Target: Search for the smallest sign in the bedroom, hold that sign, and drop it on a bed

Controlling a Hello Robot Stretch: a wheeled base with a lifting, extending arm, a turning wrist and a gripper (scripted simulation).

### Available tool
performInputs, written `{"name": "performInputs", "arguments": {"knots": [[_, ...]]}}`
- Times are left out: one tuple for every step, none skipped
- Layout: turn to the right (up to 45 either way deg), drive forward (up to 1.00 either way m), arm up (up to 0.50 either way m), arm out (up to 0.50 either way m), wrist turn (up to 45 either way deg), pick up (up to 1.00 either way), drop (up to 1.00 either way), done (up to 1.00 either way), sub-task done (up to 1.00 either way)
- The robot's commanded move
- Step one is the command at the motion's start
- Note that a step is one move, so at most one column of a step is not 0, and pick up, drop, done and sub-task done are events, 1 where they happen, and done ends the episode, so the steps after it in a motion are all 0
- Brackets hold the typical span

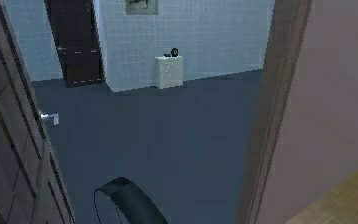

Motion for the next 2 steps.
{"name": "performInputs", "arguments": {"knots": [[0.0,1.00,0.00,0.00,0.0,0.00,0.00,0.00,0.00],[33.0,0.00,0.00,0.00,0.0,0.00,0.00,0.00,0.00]]}}
